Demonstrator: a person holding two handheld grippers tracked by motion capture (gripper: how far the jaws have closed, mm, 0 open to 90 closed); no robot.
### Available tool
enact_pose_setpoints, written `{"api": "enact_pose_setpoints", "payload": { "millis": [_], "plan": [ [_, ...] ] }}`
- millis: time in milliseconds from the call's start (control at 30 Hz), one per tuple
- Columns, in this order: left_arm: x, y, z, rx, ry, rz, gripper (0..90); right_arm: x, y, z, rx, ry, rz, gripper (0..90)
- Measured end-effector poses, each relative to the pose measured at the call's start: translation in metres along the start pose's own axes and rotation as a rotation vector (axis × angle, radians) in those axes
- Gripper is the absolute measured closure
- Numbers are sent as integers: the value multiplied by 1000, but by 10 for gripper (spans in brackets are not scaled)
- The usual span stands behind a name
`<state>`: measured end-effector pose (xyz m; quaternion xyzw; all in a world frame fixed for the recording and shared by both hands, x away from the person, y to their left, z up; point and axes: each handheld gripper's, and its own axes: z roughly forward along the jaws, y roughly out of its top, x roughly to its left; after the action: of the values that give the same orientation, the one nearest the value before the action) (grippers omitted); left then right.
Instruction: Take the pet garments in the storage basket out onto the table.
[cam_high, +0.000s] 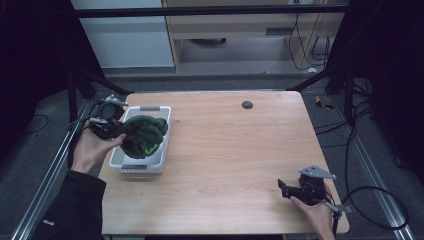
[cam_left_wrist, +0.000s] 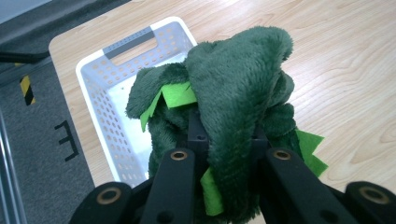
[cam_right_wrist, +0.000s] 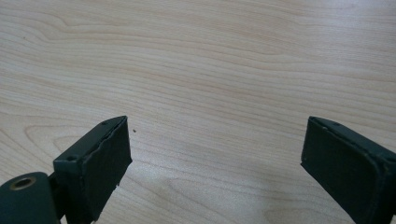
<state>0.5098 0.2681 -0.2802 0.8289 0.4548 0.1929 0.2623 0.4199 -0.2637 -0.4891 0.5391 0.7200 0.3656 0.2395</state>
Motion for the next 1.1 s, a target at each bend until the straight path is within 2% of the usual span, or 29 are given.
{"api": "enact_pose_setpoints", "payload": {
  "millis": [533, 900, 1100],
  "plan": [
    [-25, 13, -12, -7, -26, 89, 793, 0, 0, -1, -2, 3, 2, 83],
    [-40, 20, -9, -14, -73, 114, 793, 0, 0, -1, -5, 3, 5, 83],
    [-49, 26, -7, -10, -77, 138, 792, 0, 0, -1, -6, 1, 6, 83]
  ]
}}
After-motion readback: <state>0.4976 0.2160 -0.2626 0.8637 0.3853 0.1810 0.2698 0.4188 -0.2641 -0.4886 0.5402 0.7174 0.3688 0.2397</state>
